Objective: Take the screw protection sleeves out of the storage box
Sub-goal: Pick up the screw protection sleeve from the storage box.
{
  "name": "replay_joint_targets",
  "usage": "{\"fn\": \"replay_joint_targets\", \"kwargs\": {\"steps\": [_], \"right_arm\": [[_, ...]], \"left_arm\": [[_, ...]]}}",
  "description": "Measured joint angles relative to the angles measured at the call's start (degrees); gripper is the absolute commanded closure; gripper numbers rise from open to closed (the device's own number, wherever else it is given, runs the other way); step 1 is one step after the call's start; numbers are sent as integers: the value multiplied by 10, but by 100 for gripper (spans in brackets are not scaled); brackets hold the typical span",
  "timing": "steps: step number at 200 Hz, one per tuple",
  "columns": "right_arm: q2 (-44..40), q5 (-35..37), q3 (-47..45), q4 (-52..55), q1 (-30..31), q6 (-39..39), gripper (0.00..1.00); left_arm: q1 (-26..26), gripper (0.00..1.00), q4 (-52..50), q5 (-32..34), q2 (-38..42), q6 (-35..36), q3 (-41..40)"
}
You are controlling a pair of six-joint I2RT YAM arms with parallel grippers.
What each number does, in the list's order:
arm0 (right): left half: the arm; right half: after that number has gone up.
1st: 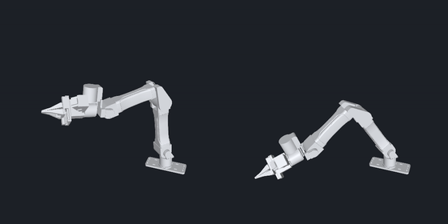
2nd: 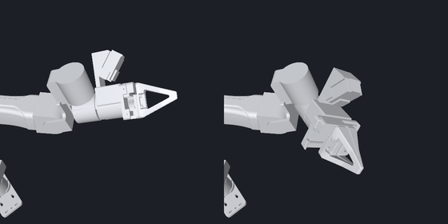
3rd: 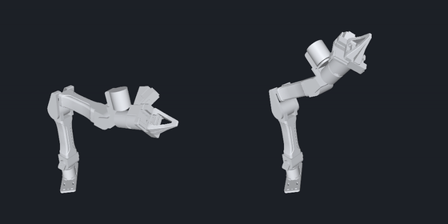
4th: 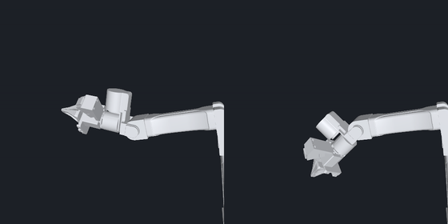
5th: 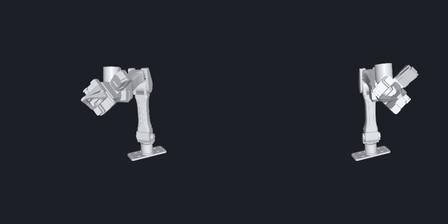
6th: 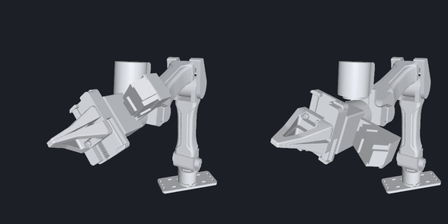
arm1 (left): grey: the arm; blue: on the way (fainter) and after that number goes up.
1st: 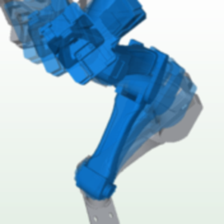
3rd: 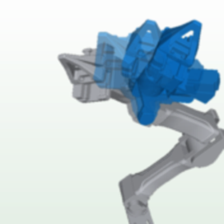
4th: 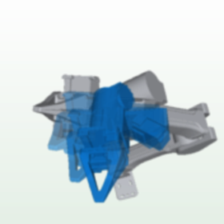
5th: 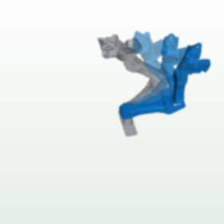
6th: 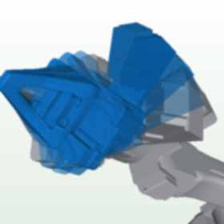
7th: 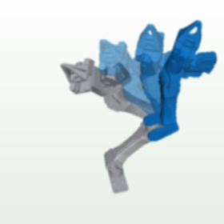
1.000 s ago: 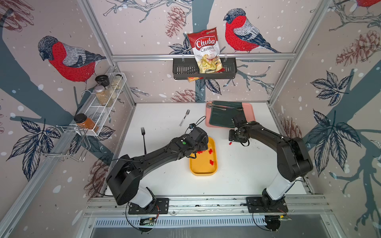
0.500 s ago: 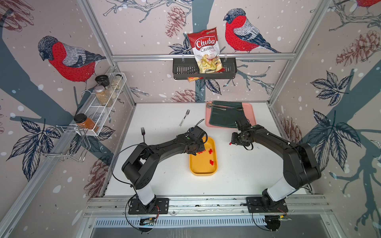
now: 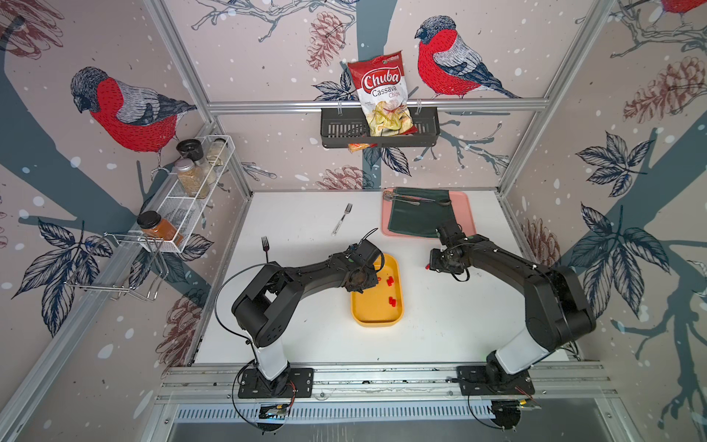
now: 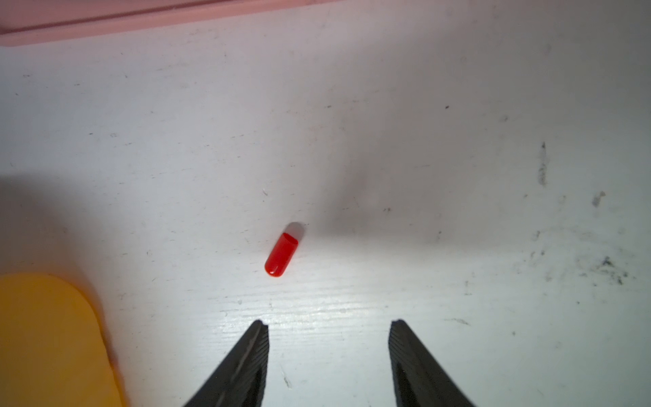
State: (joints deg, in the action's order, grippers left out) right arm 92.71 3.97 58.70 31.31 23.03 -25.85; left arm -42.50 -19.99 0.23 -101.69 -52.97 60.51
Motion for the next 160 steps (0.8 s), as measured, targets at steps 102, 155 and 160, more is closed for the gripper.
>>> {"fn": "replay_joint_targets", "kwargs": {"steps": [102,155,160], "right_arm": [[12,-1,-7,-16,2,4,43],[15,-8,-10,-25,5,4,43],[15,-8,-10,-25,6,4,44]], "left_arm": [[0,100,-2,0,-17,9,21],[-3,100,-6,2,-8,24,23],[-5,100,-9,4,-4,26,25]]}}
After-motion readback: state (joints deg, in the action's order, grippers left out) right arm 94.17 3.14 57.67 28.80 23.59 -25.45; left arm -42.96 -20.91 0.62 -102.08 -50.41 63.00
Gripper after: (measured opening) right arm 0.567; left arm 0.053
